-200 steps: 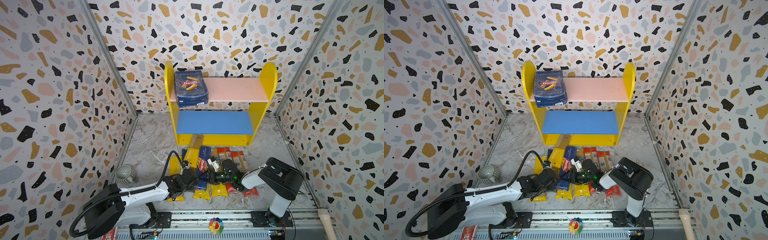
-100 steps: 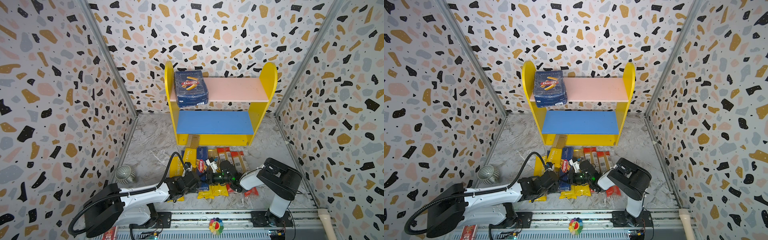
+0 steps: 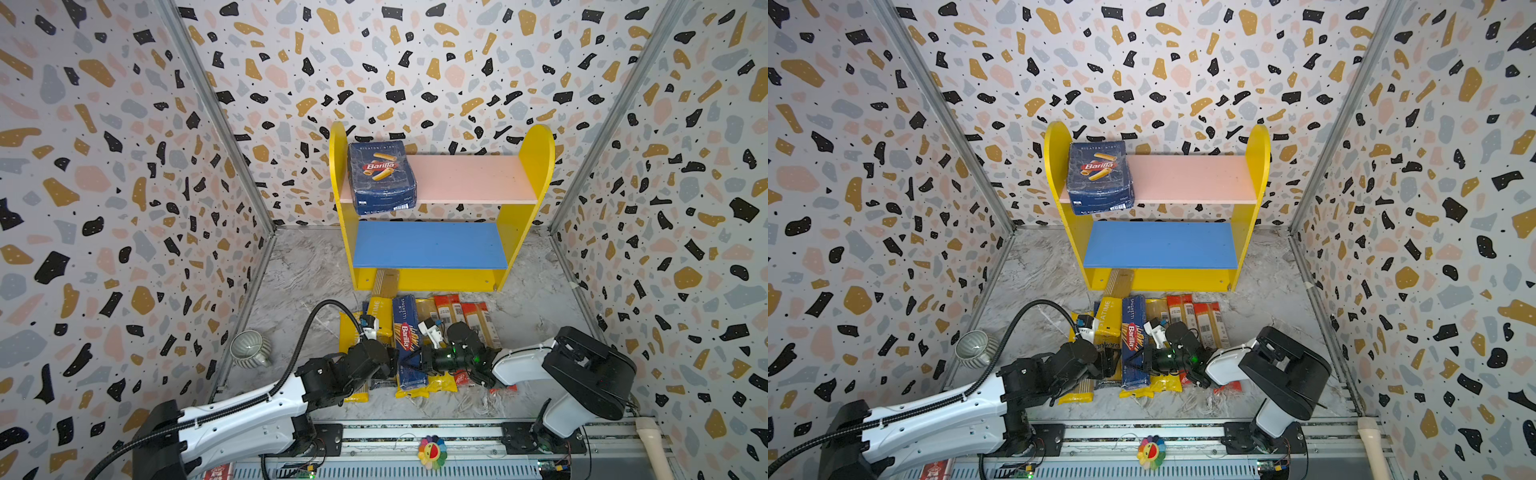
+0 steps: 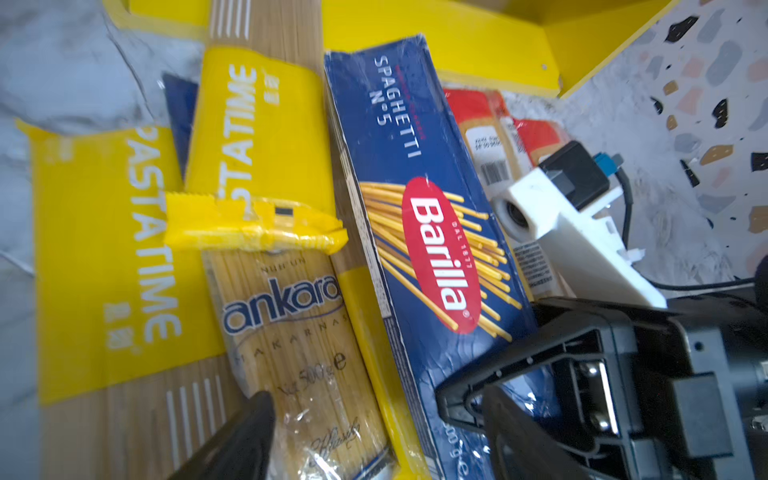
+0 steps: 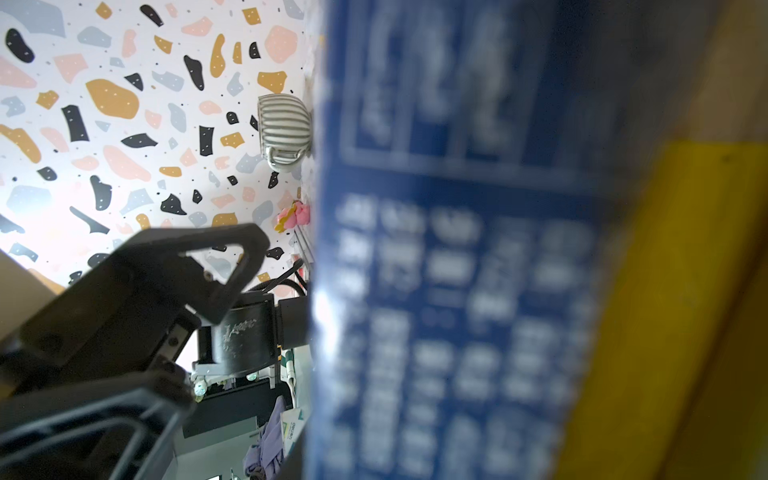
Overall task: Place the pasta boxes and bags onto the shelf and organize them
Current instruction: 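Lift the blue Barilla spaghetti box upright with the right gripper toward the shelf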
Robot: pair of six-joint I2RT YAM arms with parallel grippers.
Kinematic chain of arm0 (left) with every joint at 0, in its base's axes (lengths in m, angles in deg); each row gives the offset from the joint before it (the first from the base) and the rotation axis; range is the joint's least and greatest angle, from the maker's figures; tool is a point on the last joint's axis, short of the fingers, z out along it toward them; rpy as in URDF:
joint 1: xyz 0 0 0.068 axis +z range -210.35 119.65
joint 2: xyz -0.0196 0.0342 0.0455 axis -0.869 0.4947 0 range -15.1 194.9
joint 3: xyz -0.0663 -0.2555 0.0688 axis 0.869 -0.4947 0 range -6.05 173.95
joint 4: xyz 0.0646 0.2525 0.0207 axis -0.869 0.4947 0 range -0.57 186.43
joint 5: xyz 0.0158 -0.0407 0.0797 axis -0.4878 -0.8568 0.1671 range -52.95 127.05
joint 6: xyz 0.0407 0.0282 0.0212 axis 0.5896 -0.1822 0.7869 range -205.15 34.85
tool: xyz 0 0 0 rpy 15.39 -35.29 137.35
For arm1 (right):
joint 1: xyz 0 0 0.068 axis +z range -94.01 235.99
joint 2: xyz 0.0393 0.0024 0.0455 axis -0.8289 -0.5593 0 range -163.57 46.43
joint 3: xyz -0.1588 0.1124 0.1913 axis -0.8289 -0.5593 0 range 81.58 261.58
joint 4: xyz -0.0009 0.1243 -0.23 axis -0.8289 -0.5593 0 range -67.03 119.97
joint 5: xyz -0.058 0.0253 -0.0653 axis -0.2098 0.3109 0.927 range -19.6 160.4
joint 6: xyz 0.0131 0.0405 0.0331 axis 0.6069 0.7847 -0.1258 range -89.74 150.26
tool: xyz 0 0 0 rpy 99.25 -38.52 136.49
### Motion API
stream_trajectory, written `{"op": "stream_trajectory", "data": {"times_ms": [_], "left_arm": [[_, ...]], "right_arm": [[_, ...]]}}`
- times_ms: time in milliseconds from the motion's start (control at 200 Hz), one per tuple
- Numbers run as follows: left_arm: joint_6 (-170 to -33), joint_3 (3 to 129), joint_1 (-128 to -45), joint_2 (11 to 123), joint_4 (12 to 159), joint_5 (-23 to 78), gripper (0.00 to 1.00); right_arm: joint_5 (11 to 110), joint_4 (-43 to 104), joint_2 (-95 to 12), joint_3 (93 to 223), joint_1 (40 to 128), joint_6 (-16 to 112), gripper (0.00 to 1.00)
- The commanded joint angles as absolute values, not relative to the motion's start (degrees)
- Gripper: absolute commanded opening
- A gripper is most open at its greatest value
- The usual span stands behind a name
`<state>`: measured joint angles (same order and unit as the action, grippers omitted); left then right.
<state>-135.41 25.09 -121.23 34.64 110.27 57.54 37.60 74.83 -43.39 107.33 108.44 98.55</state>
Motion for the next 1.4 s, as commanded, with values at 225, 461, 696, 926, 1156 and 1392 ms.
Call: {"op": "stream_trajectory", "data": {"times_ms": [225,461,696,926,1156,1392], "left_arm": [[-135.43,30.92,-121.34,27.31,126.76,68.28,0.99],[-135.43,33.3,-121.26,26.48,127.21,68.54,0.99],[-133.87,36.74,-121.17,31.71,123.6,66.77,0.99],[-131.99,40.91,-121.17,35.56,121.2,64.94,0.99],[-130.78,41.98,-121.17,37.56,119.24,63.43,1.0],[-128.34,45.88,-121.17,39.49,118.67,62.43,0.99]], "right_arm": [[36.44,69.15,-23.56,105.05,108.11,94.37,0.23],[42.85,40.95,-0.6,108.35,108.37,88.79,0.23],[47.24,18.63,12.25,120.99,108.2,85.74,0.23],[48.83,9.87,10.87,134.95,108.19,82.85,0.23],[55.66,-3.34,-2.88,159.44,107.79,70.61,0.23],[44.51,-7.36,-22.35,183.48,91.9,64.19,0.23]]}}
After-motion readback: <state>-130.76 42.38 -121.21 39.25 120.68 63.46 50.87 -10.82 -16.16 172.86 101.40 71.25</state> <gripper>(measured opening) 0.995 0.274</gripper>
